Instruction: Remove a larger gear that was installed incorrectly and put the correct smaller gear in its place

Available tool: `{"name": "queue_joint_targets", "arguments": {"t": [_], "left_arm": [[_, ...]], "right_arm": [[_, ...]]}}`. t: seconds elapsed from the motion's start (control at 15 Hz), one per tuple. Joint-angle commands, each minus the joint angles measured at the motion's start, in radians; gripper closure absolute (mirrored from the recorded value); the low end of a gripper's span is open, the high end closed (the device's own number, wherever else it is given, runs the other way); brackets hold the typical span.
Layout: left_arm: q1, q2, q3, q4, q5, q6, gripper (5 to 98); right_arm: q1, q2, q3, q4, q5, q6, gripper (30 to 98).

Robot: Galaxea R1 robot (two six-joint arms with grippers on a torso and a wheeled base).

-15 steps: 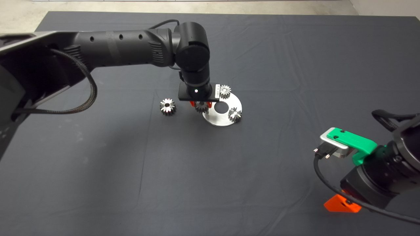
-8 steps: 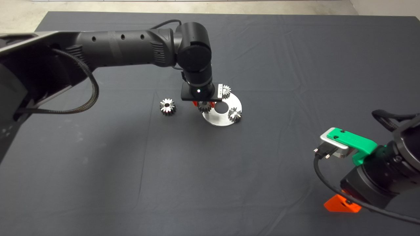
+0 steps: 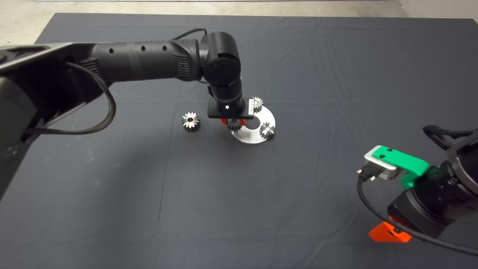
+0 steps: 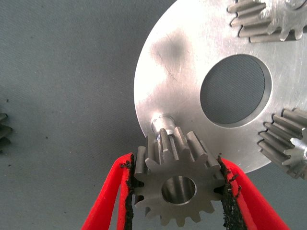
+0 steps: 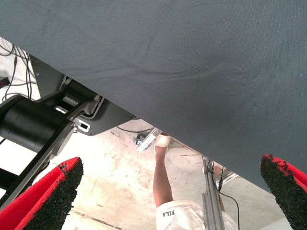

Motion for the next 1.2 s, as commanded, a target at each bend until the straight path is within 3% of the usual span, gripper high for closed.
{"name": "queue_joint_targets", "arguments": {"t": [0.0, 1.13], "left_arm": [[-0.027, -0.004, 0.004, 0.024, -0.002, 0.007, 68.2], [-0.011, 0.010, -0.041, 0.058, -0.004, 0.013, 68.2]], "right_arm": [[0.016, -0.003, 0.001, 0.040, -0.119, -0.003, 30.9], [0.016, 0.005, 0.001, 0.040, -0.119, -0.003, 30.9]]}}
